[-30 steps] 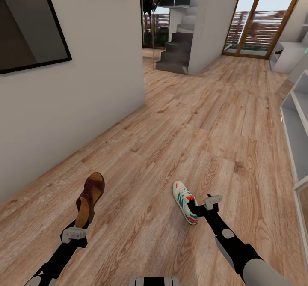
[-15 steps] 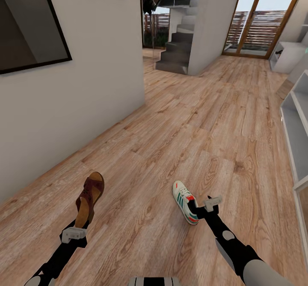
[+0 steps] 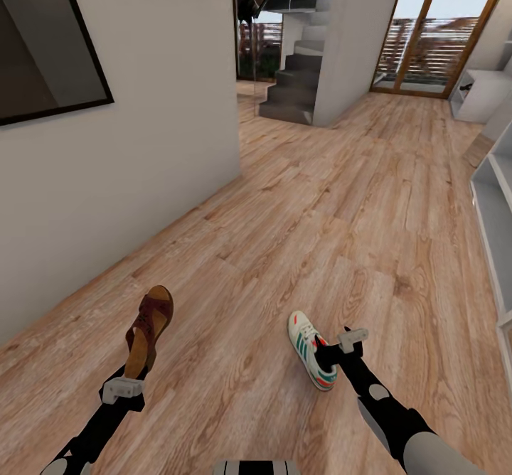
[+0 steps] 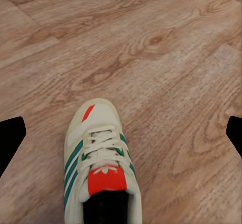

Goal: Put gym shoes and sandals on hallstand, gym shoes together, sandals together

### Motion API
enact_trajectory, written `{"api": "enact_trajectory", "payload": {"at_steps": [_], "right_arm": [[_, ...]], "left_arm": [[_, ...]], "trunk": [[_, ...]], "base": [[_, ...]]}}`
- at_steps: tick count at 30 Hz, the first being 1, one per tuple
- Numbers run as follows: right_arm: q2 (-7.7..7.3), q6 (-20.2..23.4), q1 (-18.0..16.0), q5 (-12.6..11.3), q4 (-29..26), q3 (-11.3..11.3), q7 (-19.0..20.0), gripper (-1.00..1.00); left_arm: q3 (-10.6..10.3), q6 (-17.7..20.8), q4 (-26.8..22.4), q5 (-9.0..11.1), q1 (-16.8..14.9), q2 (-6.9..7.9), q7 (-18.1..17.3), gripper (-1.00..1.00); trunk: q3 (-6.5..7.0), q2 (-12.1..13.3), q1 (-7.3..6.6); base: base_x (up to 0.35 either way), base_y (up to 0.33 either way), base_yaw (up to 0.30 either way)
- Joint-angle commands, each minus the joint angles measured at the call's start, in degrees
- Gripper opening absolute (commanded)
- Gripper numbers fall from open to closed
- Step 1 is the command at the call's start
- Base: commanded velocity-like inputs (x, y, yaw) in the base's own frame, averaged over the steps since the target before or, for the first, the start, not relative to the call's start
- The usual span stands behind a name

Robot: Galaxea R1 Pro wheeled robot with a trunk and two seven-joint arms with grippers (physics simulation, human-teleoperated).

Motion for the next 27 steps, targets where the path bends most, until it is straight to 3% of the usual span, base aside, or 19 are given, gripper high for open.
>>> {"api": "enact_trajectory", "payload": {"at_steps": [1, 27], "right_arm": [[-0.01, -0.2, 0.0, -0.1, 0.0, 0.1, 0.1, 1.00], [0.33, -0.2, 0.4, 0.5, 0.1, 0.7, 0.1, 1.00]], "left_arm": [[0.1, 0.0, 0.0, 0.4, 0.0, -0.01, -0.5, -1.00], [0.1, 0.0, 0.0, 0.3, 0.0, 0.05, -0.6, -1.00]], "trunk": [[-0.04, 0.0, -0.01], [-0.04, 0.0, -0.01]], "base": [[0.045, 0.000, 0.000], [0.005, 0.000, 0.000]]}}
